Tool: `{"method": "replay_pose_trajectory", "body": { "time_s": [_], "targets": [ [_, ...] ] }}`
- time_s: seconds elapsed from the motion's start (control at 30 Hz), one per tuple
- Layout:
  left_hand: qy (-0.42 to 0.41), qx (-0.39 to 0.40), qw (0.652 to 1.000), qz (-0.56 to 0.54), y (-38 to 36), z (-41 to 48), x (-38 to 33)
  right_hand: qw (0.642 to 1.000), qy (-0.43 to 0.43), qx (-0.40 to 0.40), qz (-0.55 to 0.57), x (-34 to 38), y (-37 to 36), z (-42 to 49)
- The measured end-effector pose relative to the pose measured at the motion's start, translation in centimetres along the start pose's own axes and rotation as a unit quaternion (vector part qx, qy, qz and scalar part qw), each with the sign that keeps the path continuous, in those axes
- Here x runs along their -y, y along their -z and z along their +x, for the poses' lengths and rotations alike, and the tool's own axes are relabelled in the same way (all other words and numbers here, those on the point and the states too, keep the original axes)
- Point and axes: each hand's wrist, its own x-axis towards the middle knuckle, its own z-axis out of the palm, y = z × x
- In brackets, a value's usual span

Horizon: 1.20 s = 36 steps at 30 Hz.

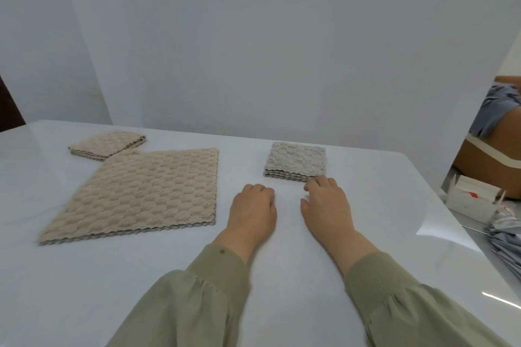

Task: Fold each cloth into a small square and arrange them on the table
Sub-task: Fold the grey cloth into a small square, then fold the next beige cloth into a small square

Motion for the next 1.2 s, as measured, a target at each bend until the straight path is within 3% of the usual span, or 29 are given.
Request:
{"method": "replay_pose_trajectory", "body": {
  "time_s": [0.3,0.47,0.63,0.9,1.2],
  "targets": [
    [-0.069,-0.063,0.996,-0.011,3.1,-9.8,3.7,0.995,0.006,0.062,0.075,7.5,2.2,-6.1],
    [0.003,-0.090,0.995,-0.034,5.6,-12.1,7.6,0.991,0.020,0.082,0.107,11.2,1.9,-7.1],
    [0.117,-0.094,0.987,-0.055,5.9,-10.4,9.7,0.992,0.022,0.104,0.071,11.8,1.2,-6.0],
    [0.167,-0.104,0.978,-0.072,6.0,-8.8,10.3,0.995,0.009,0.096,0.023,13.7,0.7,-4.2],
    [0.237,-0.171,0.945,-0.147,6.4,-8.0,10.7,0.986,-0.013,0.074,0.149,12.0,-0.1,-4.3]
  ]
}}
